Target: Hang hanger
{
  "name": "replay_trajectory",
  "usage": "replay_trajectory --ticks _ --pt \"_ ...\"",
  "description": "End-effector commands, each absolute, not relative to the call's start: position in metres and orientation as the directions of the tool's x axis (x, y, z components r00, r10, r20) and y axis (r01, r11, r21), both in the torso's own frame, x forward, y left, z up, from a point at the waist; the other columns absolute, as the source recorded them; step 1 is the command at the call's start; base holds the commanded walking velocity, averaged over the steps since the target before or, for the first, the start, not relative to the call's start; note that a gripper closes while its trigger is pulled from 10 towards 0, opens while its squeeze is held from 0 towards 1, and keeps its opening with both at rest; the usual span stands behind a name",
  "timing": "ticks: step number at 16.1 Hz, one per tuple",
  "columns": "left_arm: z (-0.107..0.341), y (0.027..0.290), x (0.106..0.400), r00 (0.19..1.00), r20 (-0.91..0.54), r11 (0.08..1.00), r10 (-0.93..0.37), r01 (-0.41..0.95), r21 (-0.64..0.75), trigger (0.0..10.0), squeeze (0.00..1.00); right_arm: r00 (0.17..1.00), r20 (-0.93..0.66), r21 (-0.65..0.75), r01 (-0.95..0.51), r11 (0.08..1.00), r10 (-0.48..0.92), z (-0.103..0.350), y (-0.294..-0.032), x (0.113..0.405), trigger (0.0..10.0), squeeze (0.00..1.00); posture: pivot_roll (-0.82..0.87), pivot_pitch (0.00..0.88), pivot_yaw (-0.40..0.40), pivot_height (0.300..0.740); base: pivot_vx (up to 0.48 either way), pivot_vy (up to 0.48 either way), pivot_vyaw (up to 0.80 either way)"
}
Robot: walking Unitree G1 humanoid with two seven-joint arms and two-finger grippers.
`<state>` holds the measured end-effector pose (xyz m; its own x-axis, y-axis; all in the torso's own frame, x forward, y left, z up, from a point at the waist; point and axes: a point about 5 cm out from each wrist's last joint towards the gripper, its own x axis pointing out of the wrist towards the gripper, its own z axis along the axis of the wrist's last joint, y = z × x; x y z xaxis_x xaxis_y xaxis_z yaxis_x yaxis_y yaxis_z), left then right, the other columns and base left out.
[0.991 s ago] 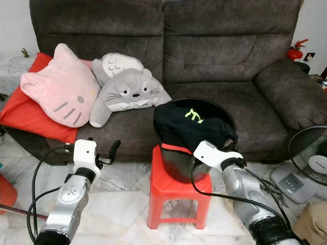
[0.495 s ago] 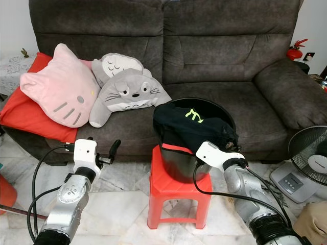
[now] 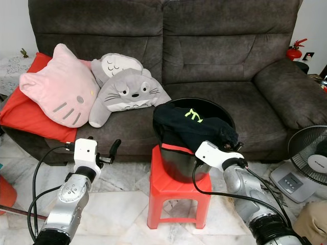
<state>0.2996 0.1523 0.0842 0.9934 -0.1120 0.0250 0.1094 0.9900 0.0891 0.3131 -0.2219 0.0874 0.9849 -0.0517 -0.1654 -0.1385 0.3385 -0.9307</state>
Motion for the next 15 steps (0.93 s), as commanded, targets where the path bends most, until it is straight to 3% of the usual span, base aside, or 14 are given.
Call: replay_trajectory --ticks 1,7,15 --pt "0.0862 0.1542 0.3017 0.994 0.037 0.990 -0.107 0.103 0.096 10.0 0.00 0.986 -0.149 -0.927 -0.115 0.357 -0.069 0.0920 -0.2250 0.3164 0.0 0.00 -0.06 0.000 0.010 0.740 0.000 0.000 0.00" --pt "0.0868 0.1566 0.3027 0.993 0.034 0.988 -0.115 0.110 0.107 10.0 0.00 0.985 -0.140 -0.922 -0.094 0.376 -0.098 0.0920 -0.2262 0.3176 0.0 0.00 -0.06 0.000 0.022 0.740 0.000 0.000 0.00" --pt "0.0888 0.1547 0.3077 0.991 0.035 0.986 -0.129 0.124 0.111 10.0 0.00 0.974 -0.142 -0.883 -0.046 0.468 -0.174 0.0913 -0.2327 0.3196 0.0 0.00 -0.07 0.000 0.040 0.740 0.000 0.000 0.00"
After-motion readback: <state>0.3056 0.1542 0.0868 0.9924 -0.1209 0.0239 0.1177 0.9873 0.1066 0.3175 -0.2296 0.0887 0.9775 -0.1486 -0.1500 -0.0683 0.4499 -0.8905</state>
